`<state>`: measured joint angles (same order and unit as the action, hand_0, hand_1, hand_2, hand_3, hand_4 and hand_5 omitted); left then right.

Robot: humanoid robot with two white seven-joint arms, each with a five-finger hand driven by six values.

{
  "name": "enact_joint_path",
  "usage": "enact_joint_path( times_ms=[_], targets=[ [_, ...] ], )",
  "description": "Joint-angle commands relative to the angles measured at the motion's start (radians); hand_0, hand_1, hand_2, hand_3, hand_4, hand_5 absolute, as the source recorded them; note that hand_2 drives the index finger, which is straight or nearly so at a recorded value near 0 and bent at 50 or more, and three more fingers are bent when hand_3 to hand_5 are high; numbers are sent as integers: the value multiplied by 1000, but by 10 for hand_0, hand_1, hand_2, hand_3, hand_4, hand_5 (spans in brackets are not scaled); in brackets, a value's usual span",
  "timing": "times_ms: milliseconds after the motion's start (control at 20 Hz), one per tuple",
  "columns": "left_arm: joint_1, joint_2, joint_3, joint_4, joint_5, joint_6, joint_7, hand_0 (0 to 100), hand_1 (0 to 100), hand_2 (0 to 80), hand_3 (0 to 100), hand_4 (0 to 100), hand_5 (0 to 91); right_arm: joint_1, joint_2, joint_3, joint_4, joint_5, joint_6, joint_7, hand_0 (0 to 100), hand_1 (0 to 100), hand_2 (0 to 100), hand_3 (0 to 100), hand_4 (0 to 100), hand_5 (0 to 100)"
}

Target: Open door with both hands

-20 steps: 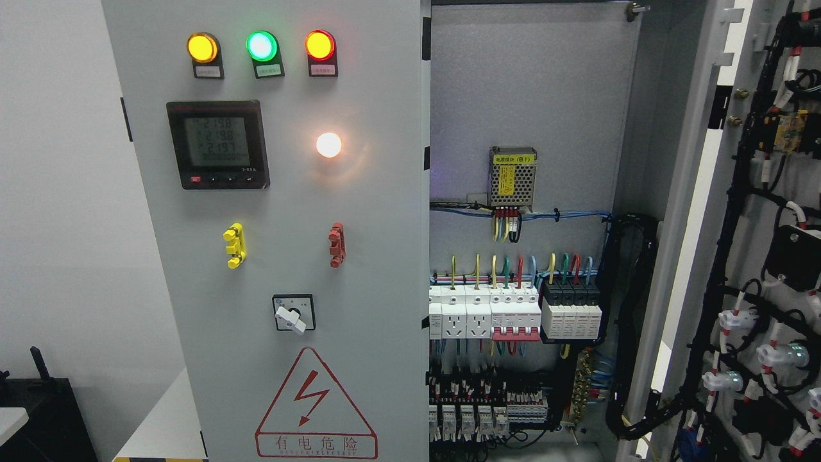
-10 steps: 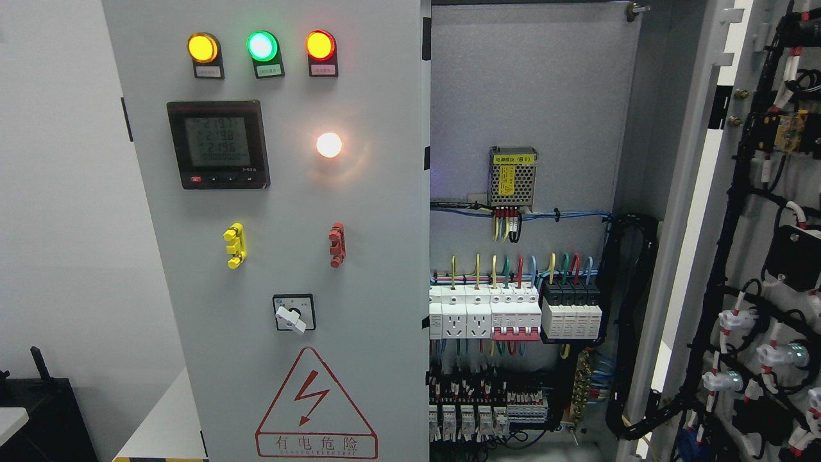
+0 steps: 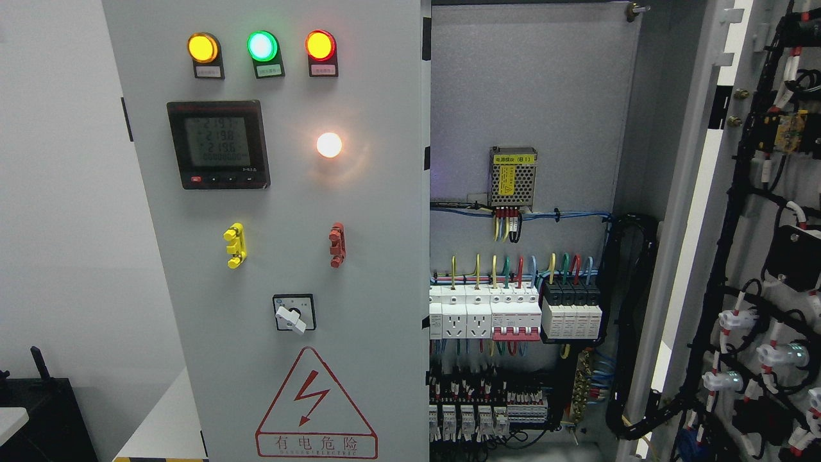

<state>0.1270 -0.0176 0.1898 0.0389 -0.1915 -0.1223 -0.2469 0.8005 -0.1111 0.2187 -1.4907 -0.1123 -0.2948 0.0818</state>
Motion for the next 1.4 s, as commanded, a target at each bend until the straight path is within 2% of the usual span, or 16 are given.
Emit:
enact_joint_path(
  times_ms=[0, 100, 250, 451, 651, 1352],
  targets=[
    [-10, -18, -24, -2, 1, -7, 0, 0, 0, 0, 0, 33, 0, -37, -124, 56, -249, -1, -17, -1, 0, 0, 0, 0, 0, 0],
    [-10, -19, -23, -4, 1, -7, 0, 0, 0, 0, 0, 33, 0, -43, -150, 80, -287, -1, -41, -1, 0, 0, 0, 0, 0, 0],
    [-10, -19, -23, -4, 1, -8, 0, 0, 0, 0, 0, 32, 0, -47, -171, 119, -342, -3, -69, -1, 0, 0, 0, 0, 0, 0],
    [-12, -19, -23, -5, 1, -8, 0, 0, 0, 0, 0, 33, 0, -81, -183, 134, -373, -3, -107, 1, 0, 0, 0, 0, 0, 0],
    [-10, -19, -23, -5, 1, -8, 0, 0, 0, 0, 0, 33, 0, -121, -185, 157, -404, -3, -124, 0, 0, 0, 0, 0, 0, 0],
    [-12, -19, -23, -5, 3, -8, 0, 0, 0, 0, 0, 33, 0, -408, -168, 175, -424, -3, -136, 1, 0, 0, 0, 0, 0, 0]
  ],
)
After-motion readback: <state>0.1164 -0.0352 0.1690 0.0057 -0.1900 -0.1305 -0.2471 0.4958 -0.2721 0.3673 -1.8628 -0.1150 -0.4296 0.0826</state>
